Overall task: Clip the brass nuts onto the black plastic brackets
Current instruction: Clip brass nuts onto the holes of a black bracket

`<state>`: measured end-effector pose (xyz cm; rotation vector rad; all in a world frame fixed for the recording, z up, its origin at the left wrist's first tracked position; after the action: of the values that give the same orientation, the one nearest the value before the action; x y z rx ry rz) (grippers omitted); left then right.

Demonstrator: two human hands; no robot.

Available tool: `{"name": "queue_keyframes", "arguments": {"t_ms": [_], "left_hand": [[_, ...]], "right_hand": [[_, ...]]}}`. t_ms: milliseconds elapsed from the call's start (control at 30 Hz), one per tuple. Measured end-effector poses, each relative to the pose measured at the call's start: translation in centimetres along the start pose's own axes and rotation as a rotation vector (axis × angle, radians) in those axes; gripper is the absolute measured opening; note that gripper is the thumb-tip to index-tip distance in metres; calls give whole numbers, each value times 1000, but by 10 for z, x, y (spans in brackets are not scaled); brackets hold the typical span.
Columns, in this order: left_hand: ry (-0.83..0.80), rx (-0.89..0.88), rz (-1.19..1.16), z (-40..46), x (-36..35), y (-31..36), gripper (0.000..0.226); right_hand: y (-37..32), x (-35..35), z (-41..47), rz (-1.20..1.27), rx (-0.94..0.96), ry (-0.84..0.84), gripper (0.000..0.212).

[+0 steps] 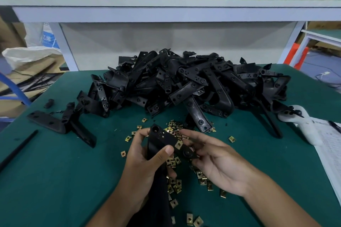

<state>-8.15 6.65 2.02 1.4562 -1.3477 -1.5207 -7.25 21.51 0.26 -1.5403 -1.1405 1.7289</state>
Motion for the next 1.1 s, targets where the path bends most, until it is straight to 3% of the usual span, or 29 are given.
{"name": "queue_keyframes", "arguments": {"t_ms": [133,400,600,733,833,1100], "left_hand": [[-30,1,6,1,-3,-1,40],[-139,68,6,0,-15,-8,55],[-163,61,-4,-2,-15,-5,51],[-175,52,16,-3,-19,-5,50],[-190,38,30,-3,-21,-4,47],[-180,71,11,-2,-17,-9,52]], "right_hand": [[-1,5,1,59,-27,4,44],[-2,12,2,148,-34,76,47],[-1,18,2,125,-27,170,45],[0,14,3,66,-37,86,37],[-1,14,2,15,-54,43,47],[-4,17,1,45,-26,143,38]]}}
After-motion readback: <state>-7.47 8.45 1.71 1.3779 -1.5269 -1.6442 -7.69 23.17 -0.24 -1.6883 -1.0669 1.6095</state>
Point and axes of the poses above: each hand's wrist, its own z-axis towards the middle knuckle, its own x-axis out of the back of the hand, y = z × x, the point moved 10 cm from there along z, towards the middle knuckle, and after that the axes turned 12 degrees about x, right-handed, at the moved point
